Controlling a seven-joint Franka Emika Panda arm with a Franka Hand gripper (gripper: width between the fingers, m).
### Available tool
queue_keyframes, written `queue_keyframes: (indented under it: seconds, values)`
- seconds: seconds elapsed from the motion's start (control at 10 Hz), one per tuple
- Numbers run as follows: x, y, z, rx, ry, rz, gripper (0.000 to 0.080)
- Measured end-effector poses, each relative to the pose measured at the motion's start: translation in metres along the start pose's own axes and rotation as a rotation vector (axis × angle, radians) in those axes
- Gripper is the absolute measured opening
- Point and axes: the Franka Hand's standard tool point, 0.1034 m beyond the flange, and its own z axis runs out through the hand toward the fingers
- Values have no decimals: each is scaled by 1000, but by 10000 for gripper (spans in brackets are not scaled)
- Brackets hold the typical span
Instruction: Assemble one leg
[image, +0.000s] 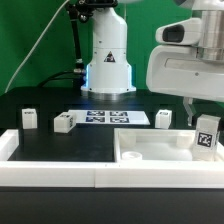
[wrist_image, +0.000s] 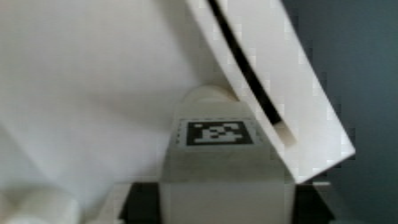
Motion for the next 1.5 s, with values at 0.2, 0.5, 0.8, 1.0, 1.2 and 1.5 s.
queue_keyframes:
  seconds: [0.2,0.5,0.8,1.0,1.2,1.5]
  values:
    - [-6,-1,0,31,46,210,293]
    - [-5,2,0,86,59,568,294]
    - [-6,3,0,123,35,889,296]
    - [-6,2,0,136,18,1076,297]
    - [-5,3,0,138,11,1192,297]
    - [-3,5,0,141,0,1229,298]
